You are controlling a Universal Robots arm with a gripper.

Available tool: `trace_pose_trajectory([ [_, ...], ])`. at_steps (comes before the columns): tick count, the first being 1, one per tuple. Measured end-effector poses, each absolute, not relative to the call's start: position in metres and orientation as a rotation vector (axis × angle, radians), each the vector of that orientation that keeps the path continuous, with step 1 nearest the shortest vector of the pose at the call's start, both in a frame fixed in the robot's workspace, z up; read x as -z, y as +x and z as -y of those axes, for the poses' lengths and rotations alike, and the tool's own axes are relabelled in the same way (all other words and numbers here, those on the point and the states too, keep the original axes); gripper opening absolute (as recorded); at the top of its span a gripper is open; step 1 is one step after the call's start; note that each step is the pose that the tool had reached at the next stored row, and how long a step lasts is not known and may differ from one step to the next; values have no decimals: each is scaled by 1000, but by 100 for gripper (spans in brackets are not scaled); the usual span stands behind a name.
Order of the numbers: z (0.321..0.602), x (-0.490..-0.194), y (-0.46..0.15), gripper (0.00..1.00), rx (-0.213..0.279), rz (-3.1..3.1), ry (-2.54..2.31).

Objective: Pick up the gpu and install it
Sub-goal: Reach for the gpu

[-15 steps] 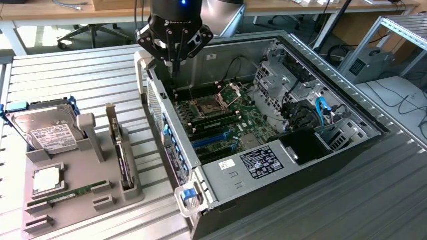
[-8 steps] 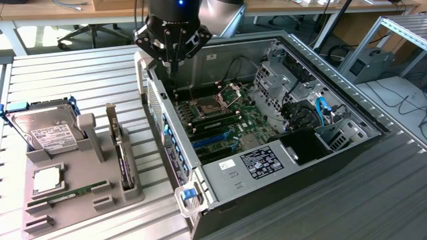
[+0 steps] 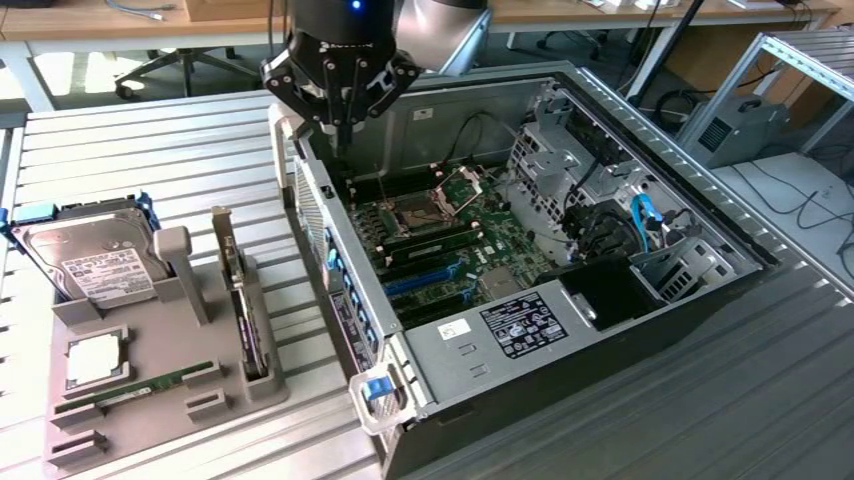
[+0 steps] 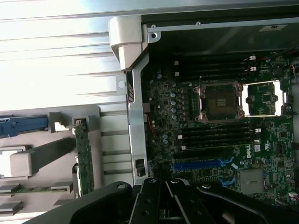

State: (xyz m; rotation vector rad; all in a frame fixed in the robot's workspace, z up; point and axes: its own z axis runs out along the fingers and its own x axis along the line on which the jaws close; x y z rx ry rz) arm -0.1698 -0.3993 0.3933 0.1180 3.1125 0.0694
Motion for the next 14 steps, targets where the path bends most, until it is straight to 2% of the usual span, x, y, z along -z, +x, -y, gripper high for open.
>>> trace_pose_trajectory([
  [7, 400, -393, -183, 11, -69, -3112, 118],
  [11, 423, -393, -202, 11, -69, -3112, 118],
  [14, 425, -393, -204, 11, -70, -3112, 118],
])
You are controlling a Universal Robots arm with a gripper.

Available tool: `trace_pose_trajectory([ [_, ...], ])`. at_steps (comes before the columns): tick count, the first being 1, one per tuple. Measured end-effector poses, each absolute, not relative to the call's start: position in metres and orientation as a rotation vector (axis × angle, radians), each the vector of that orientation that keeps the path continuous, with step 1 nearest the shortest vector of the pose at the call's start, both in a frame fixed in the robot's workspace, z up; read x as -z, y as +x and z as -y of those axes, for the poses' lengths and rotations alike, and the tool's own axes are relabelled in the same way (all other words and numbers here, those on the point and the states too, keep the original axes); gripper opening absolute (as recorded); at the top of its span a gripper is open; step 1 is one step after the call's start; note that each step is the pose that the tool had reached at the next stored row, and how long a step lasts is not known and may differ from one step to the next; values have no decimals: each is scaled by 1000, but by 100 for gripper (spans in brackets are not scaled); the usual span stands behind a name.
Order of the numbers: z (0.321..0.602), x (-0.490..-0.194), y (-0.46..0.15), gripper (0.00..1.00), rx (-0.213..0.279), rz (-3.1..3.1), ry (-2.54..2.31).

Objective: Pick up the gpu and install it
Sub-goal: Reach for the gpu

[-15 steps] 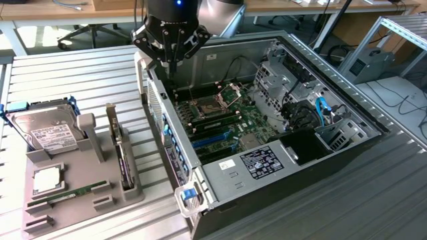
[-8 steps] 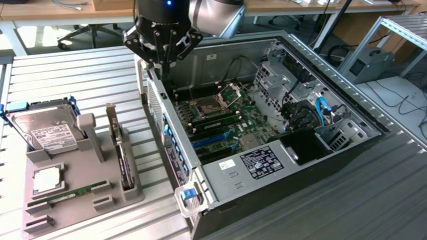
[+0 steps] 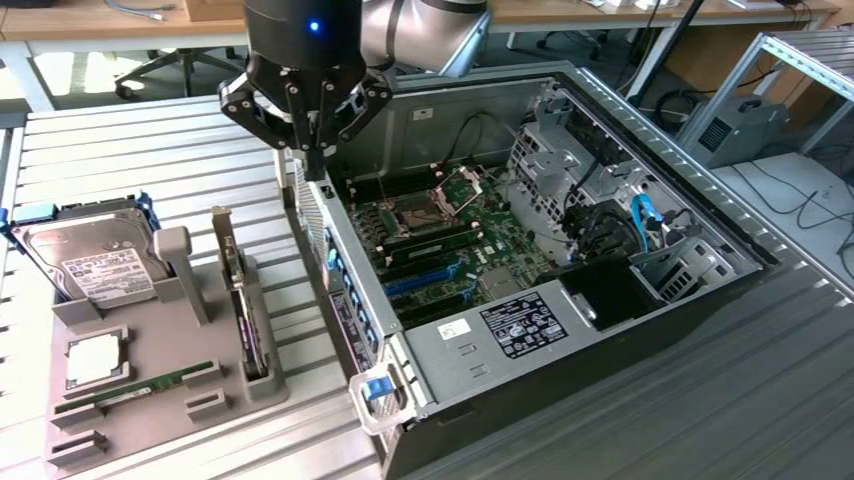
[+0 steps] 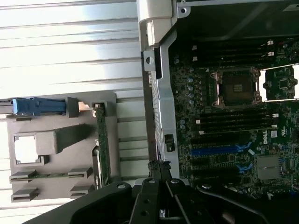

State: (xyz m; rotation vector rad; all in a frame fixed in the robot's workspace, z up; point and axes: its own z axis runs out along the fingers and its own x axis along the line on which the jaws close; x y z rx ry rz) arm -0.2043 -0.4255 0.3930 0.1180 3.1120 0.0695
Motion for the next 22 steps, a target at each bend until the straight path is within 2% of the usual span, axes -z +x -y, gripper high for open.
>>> trace_pose_trajectory([
  [22, 442, -392, -217, 11, -69, -3112, 118],
])
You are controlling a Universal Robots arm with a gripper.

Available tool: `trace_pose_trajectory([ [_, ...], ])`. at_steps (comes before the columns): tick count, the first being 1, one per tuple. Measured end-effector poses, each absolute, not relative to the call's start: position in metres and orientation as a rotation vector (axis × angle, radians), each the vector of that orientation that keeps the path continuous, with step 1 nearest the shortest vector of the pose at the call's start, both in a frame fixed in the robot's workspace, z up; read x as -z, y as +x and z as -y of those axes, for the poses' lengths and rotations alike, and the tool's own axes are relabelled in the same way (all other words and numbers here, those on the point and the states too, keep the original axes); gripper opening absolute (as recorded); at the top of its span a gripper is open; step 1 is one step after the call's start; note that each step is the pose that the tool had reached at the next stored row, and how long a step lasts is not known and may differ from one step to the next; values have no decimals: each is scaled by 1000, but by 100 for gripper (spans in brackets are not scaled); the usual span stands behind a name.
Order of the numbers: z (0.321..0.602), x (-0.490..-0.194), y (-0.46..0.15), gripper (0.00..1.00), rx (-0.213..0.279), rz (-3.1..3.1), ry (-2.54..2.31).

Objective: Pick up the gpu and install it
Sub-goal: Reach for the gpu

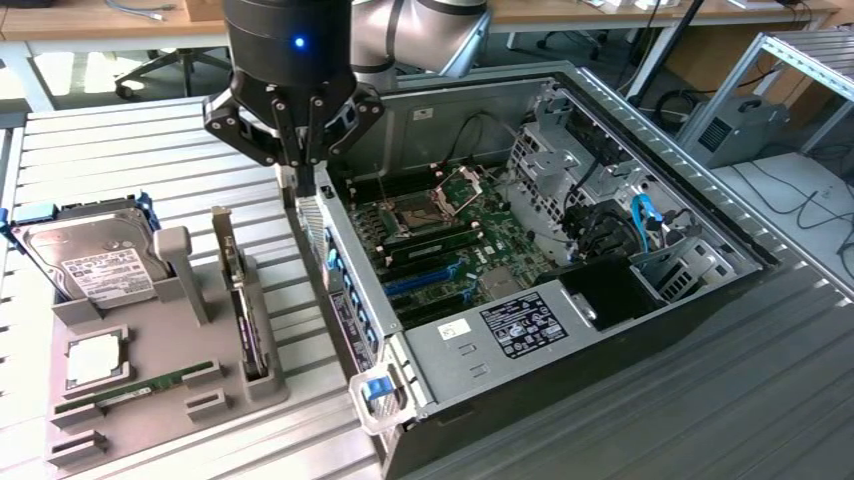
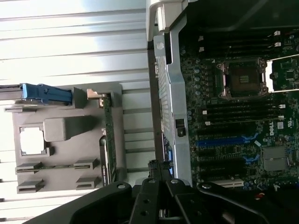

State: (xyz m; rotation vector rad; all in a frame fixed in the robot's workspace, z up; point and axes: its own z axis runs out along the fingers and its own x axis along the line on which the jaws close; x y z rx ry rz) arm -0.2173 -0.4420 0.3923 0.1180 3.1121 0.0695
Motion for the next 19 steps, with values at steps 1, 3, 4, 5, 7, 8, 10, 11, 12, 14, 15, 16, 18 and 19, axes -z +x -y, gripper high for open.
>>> trace_pose_trajectory([
  [1, 443, -392, -218, 11, -69, -3112, 118],
  [3, 444, -392, -219, 11, -69, -3112, 118],
  [4, 445, -392, -219, 11, -69, -3112, 118],
  [5, 446, -392, -220, 11, -70, -3112, 118],
  [7, 447, -392, -221, 11, -69, -3112, 118],
  [8, 448, -392, -221, 11, -69, -3112, 118],
  [10, 450, -392, -223, 11, -69, -3112, 118],
  [11, 450, -392, -223, 11, -69, -3112, 118],
  [12, 451, -392, -224, 11, -69, -3112, 118],
  [14, 452, -392, -225, 11, -69, -3112, 118],
  [15, 453, -392, -225, 11, -69, -3112, 118],
  [16, 453, -392, -226, 11, -69, -3112, 118],
  [18, 454, -392, -226, 11, -69, -3112, 118],
  [19, 455, -392, -227, 11, -69, -3112, 118],
])
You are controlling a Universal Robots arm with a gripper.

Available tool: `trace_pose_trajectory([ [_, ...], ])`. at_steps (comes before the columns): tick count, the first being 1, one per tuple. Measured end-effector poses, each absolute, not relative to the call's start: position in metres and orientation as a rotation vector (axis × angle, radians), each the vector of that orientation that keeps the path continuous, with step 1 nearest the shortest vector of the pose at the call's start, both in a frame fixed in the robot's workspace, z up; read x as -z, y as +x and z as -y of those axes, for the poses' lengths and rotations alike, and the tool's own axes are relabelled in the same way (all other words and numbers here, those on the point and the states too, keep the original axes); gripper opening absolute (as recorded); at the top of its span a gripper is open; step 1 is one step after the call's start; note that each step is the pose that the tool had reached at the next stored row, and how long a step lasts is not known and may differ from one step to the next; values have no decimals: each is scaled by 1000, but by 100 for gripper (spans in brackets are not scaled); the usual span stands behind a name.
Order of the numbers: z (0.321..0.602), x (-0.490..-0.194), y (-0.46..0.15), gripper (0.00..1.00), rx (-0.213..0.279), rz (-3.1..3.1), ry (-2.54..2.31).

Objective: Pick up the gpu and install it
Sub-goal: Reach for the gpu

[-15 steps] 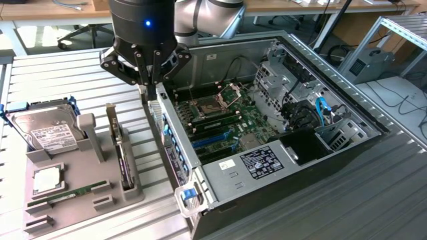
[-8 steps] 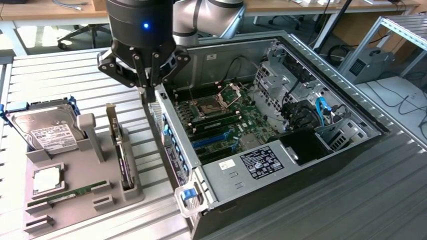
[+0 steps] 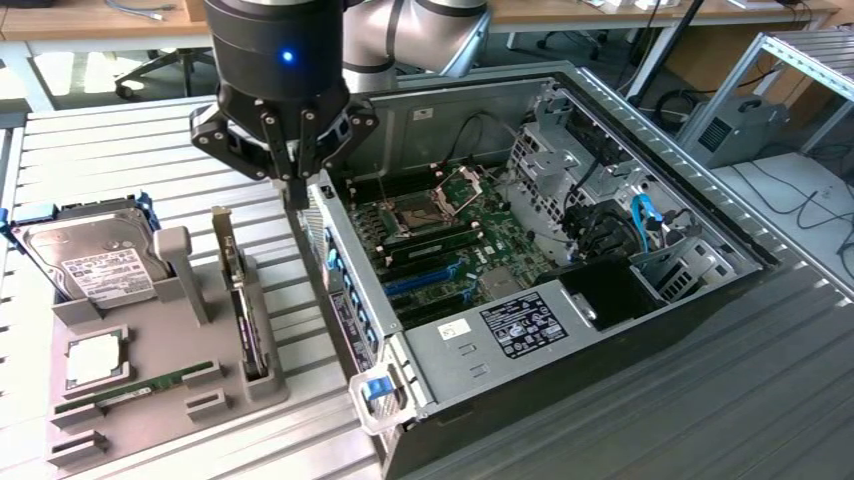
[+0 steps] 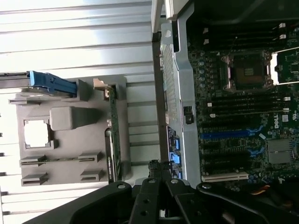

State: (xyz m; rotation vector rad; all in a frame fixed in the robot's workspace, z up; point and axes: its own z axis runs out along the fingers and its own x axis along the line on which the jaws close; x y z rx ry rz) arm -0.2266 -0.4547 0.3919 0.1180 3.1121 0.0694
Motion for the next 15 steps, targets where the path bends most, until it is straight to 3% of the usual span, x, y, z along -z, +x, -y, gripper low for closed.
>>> trace_pose_trajectory([
  [15, 461, -392, -231, 11, -69, -3112, 118],
])
